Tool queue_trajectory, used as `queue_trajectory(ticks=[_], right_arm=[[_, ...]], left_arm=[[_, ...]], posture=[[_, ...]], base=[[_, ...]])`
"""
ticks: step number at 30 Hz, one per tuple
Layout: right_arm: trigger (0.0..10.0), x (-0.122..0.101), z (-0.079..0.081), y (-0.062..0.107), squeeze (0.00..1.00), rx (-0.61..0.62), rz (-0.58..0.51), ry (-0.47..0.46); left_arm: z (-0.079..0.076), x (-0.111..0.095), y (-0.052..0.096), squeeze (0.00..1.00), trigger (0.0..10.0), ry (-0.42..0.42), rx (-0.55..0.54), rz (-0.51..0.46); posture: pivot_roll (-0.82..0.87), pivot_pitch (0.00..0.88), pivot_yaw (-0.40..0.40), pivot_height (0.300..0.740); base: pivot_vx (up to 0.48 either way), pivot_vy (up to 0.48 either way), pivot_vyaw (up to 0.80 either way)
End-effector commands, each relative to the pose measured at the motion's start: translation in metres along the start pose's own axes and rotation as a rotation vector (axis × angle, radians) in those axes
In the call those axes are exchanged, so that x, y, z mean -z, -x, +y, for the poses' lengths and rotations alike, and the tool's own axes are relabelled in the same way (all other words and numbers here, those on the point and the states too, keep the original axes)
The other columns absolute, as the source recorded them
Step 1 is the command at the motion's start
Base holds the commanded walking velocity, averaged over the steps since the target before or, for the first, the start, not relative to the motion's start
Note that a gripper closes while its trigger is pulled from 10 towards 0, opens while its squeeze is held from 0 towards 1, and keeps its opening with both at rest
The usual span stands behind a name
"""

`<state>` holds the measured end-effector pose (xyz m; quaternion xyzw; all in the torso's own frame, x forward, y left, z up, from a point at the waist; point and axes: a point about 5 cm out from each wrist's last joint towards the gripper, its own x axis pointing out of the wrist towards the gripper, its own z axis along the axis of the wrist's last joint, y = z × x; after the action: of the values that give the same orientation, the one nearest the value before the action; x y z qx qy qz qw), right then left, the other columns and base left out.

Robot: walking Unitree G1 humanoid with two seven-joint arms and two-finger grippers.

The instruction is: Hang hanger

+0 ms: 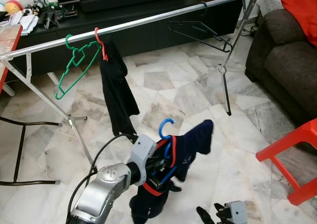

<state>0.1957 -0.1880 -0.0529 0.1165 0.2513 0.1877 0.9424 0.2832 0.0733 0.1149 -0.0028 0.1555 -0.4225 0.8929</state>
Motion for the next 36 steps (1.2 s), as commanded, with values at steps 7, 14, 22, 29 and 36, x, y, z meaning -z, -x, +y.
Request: queue_trajectory(ticks=[7,14,22,29,36], right_arm=[[10.0,0.001,0.000,0.003,0.00,0.007,-0.018,0.055],[10.0,-0.004,0.000,0.004,0.00,0.002,-0.049,0.114],[10.0,-0.007,-0.001,0.004,0.00,0.014,-0.062,0.158],[10.0,-0.129,0.024,0.011,0.00,0.093,-0.676,0.488],[10.0,-0.108,0.025,0.029,0.00,0.175,-0.663,0.429]], left_arm=[[-0.029,-0.027,-0.017,0.00,10.0,-0.024,0.190,-0.055],[-0.044,-0.034,-0.028,0.00,10.0,-0.041,0.256,-0.064],[-0.057,-0.039,-0.035,0.00,10.0,-0.031,0.305,-0.075],[-0.054,-0.043,-0.036,0.00,10.0,-0.035,0.299,-0.080],[-0.050,-0.044,-0.038,0.00,10.0,-0.035,0.282,-0.083]], posture=[[-0.09,0.208,0.062,0.740],[-0.09,0.213,0.063,0.740],[-0.10,0.220,0.060,0.740],[-0.11,0.223,0.060,0.740],[-0.11,0.222,0.060,0.740]], base=[[0.000,0.000,0.00],[0.000,0.000,0.00],[0.000,0.000,0.00],[0.000,0.000,0.00],[0.000,0.000,0.00]])
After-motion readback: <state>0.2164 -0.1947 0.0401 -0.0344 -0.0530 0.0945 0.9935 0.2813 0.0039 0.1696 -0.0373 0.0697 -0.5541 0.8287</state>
